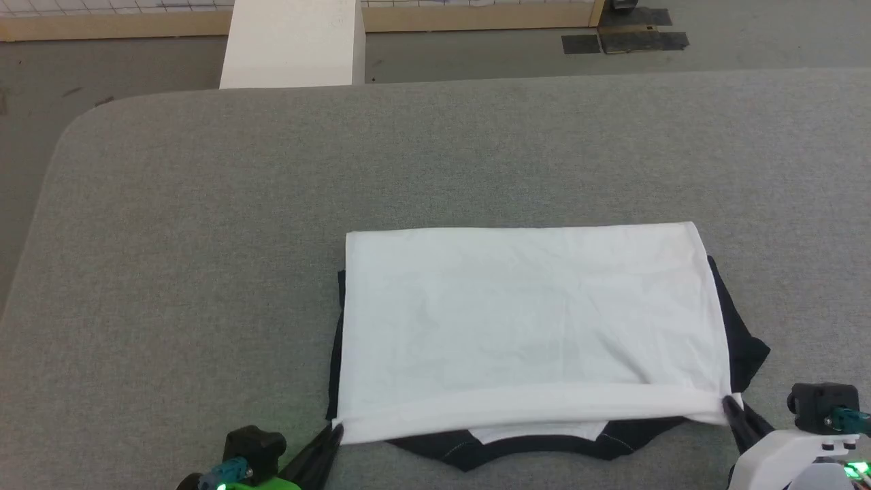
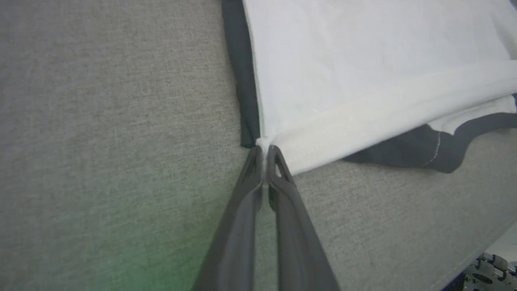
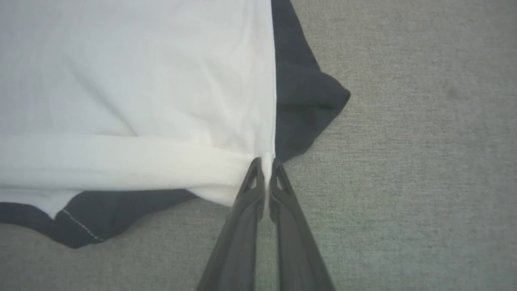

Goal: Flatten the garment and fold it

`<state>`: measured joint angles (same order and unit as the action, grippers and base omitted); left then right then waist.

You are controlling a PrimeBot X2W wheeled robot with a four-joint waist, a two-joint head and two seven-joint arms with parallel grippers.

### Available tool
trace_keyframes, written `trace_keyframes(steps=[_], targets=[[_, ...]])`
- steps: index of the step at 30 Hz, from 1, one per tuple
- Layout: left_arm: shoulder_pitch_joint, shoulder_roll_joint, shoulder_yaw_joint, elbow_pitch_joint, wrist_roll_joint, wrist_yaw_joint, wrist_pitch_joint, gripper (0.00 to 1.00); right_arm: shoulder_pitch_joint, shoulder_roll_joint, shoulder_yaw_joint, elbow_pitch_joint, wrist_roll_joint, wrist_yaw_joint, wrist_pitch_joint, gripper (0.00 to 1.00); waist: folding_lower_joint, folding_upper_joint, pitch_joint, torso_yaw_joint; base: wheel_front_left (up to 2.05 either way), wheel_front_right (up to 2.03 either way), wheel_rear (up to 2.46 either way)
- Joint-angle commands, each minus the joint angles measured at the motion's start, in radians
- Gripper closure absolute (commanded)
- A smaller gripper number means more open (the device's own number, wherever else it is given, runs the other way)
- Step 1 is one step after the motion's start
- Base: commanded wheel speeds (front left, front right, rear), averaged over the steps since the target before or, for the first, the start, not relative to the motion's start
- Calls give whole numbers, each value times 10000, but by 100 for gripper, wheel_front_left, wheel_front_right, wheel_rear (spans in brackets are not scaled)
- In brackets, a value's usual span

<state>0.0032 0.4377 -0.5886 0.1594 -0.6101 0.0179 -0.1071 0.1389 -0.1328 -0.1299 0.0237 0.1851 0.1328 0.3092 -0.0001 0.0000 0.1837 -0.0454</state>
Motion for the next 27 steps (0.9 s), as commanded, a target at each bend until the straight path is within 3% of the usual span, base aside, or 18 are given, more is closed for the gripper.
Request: trace_keyframes(steps=[1, 2, 3, 9, 18, 22, 27], targets=[[67, -43, -21, 234, -171, -63, 102, 70, 89, 73, -28, 117, 11, -21, 99, 0, 1, 0, -24, -17, 0, 0, 0], [59, -74, -15, 318, -213, -55, 123, 21, 89, 110, -51, 156, 35, -21, 133, 0, 1, 0, -40, -20, 0, 0, 0], [50, -104, 4, 385, -248, -34, 120, 0, 87, 146, -83, 171, 65, -21, 141, 0, 1, 0, -58, -21, 0, 0, 0], [5, -86, 224, 393, -209, 228, -226, 0, 139, 274, -395, -240, 278, -21, 108, 0, 1, 0, -227, 0, 0, 0, 0], [-457, -411, 1409, -514, 385, 1200, -1468, 0, -560, 485, -1175, -1050, 1423, -21, -71, 0, 1, 0, -364, 55, 0, 0, 0], [-888, -865, 2093, -699, 780, 1415, -1536, 0, -1353, 493, -1538, -519, 2220, -21, 44, 0, 1, 0, -321, 118, 0, 0, 0], [-1305, -1629, 3123, -953, 1761, 1265, -1543, 0, -2348, 321, -1664, 699, 3051, -21, 567, 0, 1, 0, -240, 224, 0, 0, 0]])
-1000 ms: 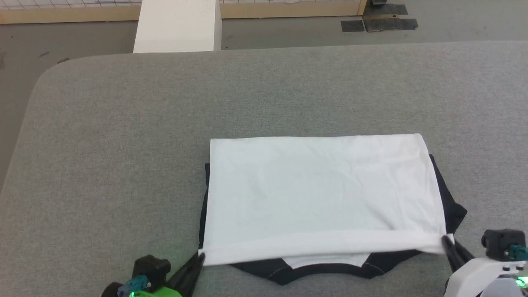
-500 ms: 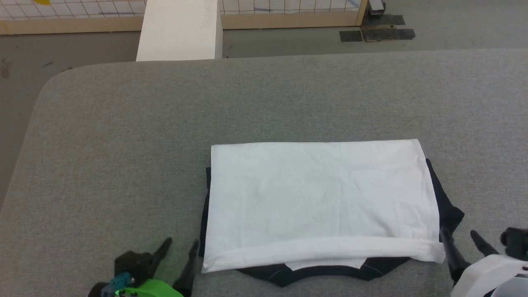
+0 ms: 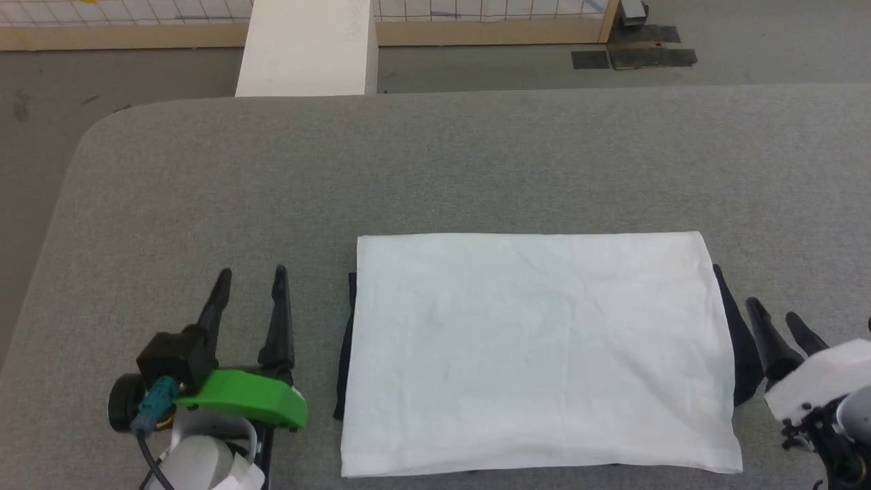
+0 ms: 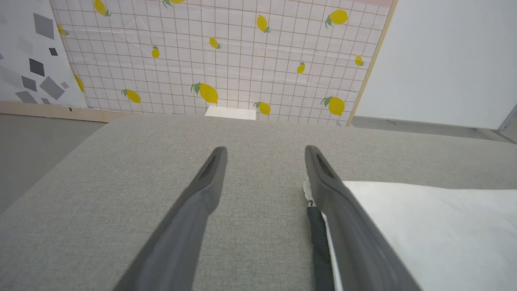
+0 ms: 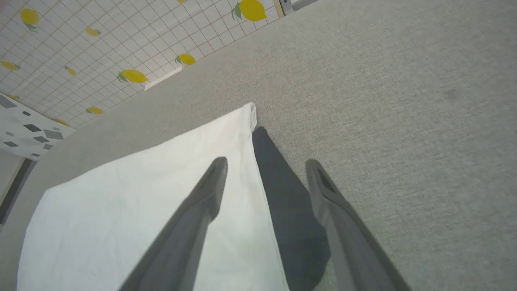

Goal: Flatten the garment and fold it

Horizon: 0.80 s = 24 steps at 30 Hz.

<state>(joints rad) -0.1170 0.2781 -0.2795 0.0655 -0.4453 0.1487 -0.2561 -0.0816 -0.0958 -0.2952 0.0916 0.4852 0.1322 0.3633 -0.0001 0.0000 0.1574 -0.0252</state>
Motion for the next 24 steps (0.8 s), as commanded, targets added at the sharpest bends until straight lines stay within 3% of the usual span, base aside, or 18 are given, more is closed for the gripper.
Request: trace_keyframes(steps=[1, 11, 20, 21, 22, 24], targets=[[-137, -157, 210, -62, 296, -69, -54, 0, -289, -94, -26, 253, 131, -15, 165, 0, 1, 0, 40, 37, 0, 0, 0], [-172, -1227, 1526, -133, 1607, -827, -56, 0, -1632, -739, 155, 2360, 124, -15, 1852, 0, 1, 0, 465, 185, 0, 0, 0], [-119, -1714, 2224, -74, 2168, -1409, -56, 0, -1758, -654, 588, 2818, 829, -15, 3469, 0, 1, 0, 599, 297, 0, 0, 0], [-113, -1754, 2274, -51, 2217, -1473, -56, 0, -1739, -628, 595, 2837, 848, -15, 3596, 14, 1, 0, 601, 301, 0, 0, 0], [-104, -1784, 2307, -23, 2253, -1529, -56, 0, -1731, -591, 598, 2847, 877, -15, 3685, 51, 1, 0, 601, 300, 0, 0, 0], [-100, -1847, 2388, 16, 2333, -1627, -56, 0, -1727, -499, 616, 2820, 977, -15, 3817, 83, 1, 0, 601, 297, 0, 0, 0]])
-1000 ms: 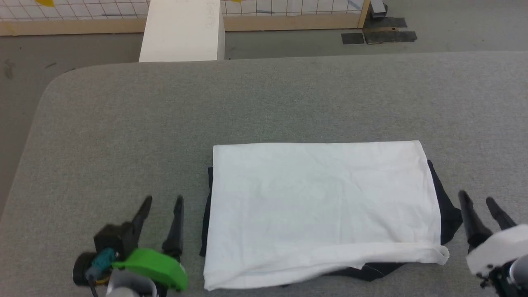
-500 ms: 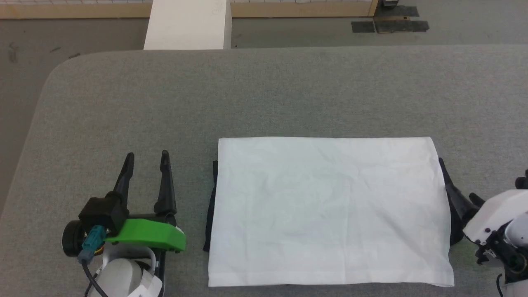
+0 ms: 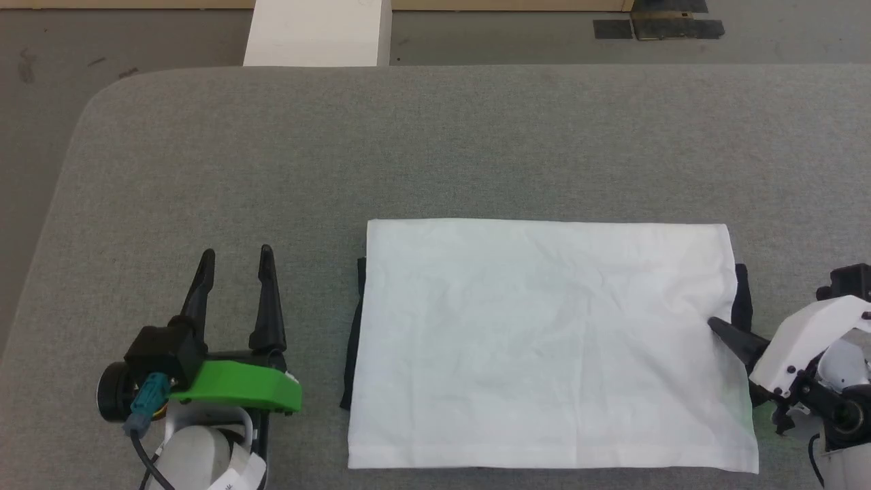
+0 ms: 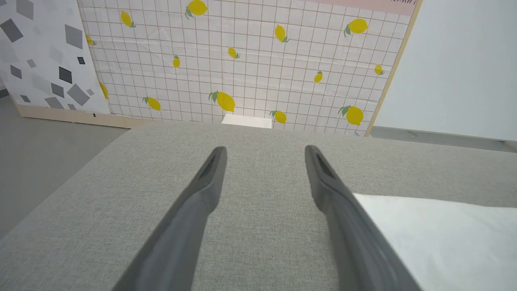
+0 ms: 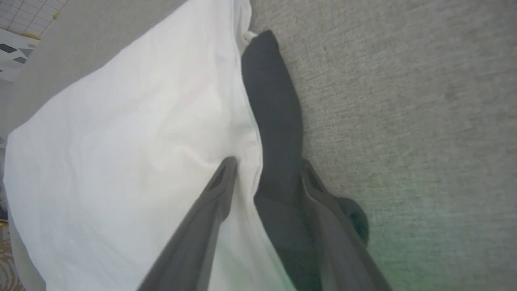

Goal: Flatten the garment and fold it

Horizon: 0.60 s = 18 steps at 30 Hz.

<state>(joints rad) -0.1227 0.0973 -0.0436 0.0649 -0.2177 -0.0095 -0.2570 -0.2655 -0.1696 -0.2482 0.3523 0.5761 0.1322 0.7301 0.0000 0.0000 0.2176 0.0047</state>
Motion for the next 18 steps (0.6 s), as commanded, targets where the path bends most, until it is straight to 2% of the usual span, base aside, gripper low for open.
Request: trace_keyframes(steps=[1, 10, 13, 18], targets=[[-42, -72, 69, 44, 95, -95, -47, 0, 117, 285, 126, 184, 125, -15, 156, 100, 0, 0, -5, -7, 0, 0, 0], [88, -259, 333, 195, 341, -366, -47, 0, 349, 454, -282, -228, 406, -15, -273, 100, 0, 0, -226, -112, 0, 0, 0], [158, -300, 379, 264, 399, -440, -47, 0, 486, 290, -668, -326, 75, -15, -656, 100, 0, 0, -344, -160, 0, 0, 0], [223, -356, 393, 364, 457, -541, -47, 0, 693, -72, -1489, -462, -1120, -15, -1391, 100, 0, 0, -489, -211, 0, 0, 0]])
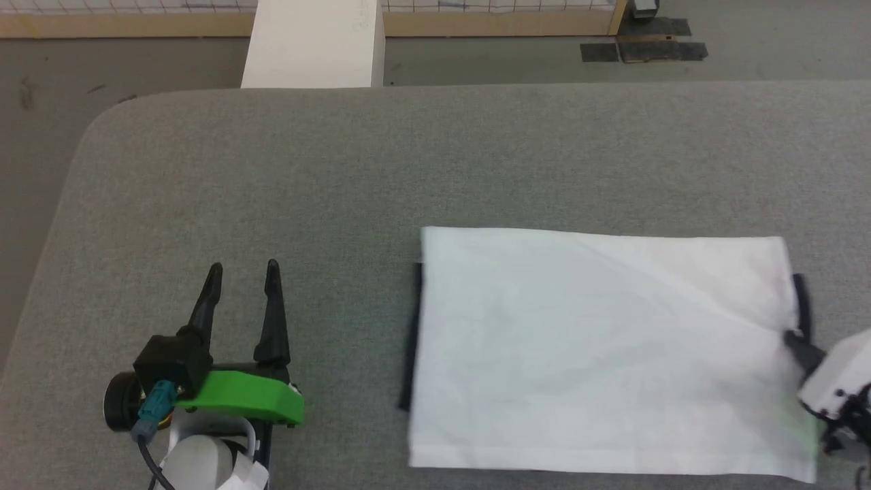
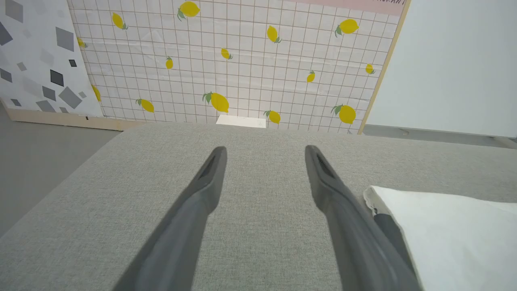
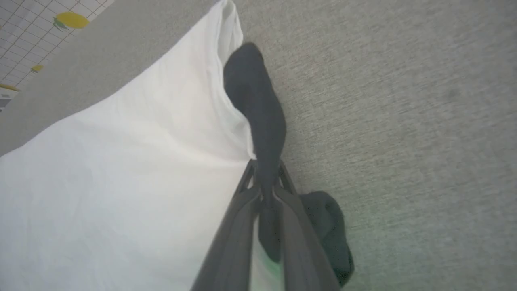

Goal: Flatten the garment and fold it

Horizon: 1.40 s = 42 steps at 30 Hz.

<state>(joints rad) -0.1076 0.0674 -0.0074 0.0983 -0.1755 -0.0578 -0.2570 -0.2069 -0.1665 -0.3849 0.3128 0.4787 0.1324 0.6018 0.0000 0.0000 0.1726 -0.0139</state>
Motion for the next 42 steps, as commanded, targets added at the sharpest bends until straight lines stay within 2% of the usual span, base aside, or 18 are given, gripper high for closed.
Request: trace_keyframes(steps=[1, 6, 11, 20, 25, 31, 38, 42], targets=[[82, -65, 32, 44, 44, -70, -47, 0, 138, -136, -307, -105, -381, -17, -210, 100, 0, 0, -58, -36, 0, 0, 0], [110, -101, 37, 109, 74, -130, -47, 0, 222, -83, -915, -583, -1446, -17, -396, 100, 0, 0, -110, -94, 0, 0, 0], [137, -123, 61, 156, 101, -169, -47, 0, 321, 354, -633, -1859, -1581, -17, 100, 100, 0, 0, -153, -117, 0, 0, 0], [111, -144, 49, 215, 166, -268, -47, 0, 1179, 740, 2009, -5777, -1999, -17, 2441, 100, 0, 0, -177, -3, 0, 0, 0], [42, -150, 80, 206, 178, -301, -47, 0, 1008, 773, 3784, -6820, -2244, -17, 3110, 100, 0, 0, -82, 79, 0, 0, 0], [-136, -158, 17, 195, 163, -352, -47, 0, -8, 769, 5649, -5801, -2539, -17, 2945, 100, 0, 0, 163, 251, 0, 0, 0], [-343, -166, -94, 217, 136, -388, -47, 0, -1203, 979, 7160, -3316, -2459, -17, 2016, 100, 0, 0, 470, 535, 0, 0, 0], [-389, -168, -117, 244, 118, -388, -47, 0, -1673, 1074, 7624, -1926, -2414, -17, 1394, 100, 0, 0, 555, 624, 0, 0, 0]])
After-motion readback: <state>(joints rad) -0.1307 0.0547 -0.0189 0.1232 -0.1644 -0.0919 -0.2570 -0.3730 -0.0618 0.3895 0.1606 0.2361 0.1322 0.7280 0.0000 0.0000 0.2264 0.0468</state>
